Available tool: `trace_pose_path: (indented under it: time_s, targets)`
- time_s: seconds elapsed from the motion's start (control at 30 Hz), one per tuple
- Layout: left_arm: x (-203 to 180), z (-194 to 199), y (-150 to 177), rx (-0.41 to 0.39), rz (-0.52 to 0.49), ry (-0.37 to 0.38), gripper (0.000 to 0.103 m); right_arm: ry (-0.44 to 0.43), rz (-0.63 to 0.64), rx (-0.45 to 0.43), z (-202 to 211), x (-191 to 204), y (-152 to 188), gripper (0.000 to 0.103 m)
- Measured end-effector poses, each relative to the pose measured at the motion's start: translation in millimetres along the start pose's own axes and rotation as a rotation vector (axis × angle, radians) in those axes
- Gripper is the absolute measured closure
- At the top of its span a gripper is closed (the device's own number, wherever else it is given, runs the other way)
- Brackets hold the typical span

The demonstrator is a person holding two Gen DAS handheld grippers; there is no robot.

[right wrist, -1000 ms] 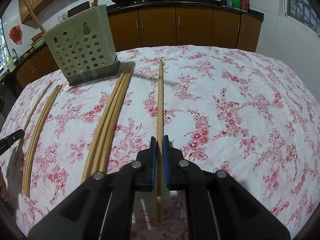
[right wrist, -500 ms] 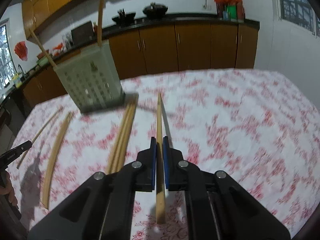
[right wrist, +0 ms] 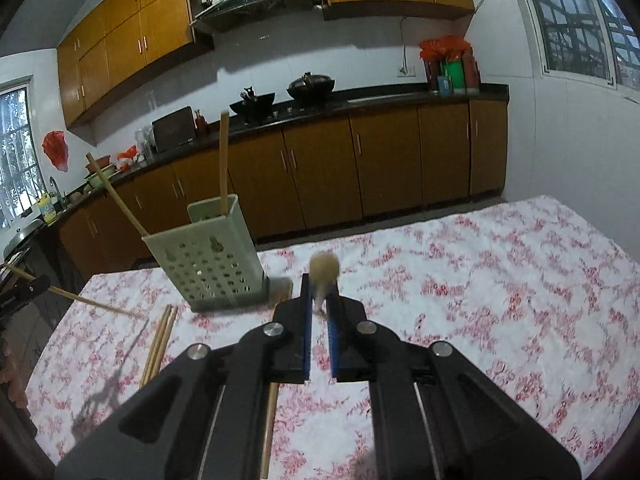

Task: Organize utensils
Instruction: 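Lift the chopsticks with both tools and carry them to the green holder, then insert the chopsticks into the green holder and open both tools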

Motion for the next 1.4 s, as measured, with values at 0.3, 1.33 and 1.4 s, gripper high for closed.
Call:
trace_pose_path:
  time_s: [0.3,1.33,1.4]
  targets:
    - [-11,5,-15,-0.035,-0.018,0.016,0.095,-0.034,0.007,-0.055,7,9,-21,0.095]
    - [-102,-29,-70,-0.192,-0.046,0.155,0.095,-0.213,0.048,-0.055,-42,89,-117,0.095]
    - [-101,-34,-69,-0.175,-0.043,0.156,0.095,-0.211,0.050,-0.043,-49,91,-115,0.095]
Point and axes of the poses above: each gripper's, at about its wrist camera, not at the fingertips, and z roughly against the way its jaws point, x to its left, y to its underside, the point moved 1 cm from there along -z, roughly the way its jaws point, and after that the axes turned 2 degrees about -x, right-handed, at the moved point
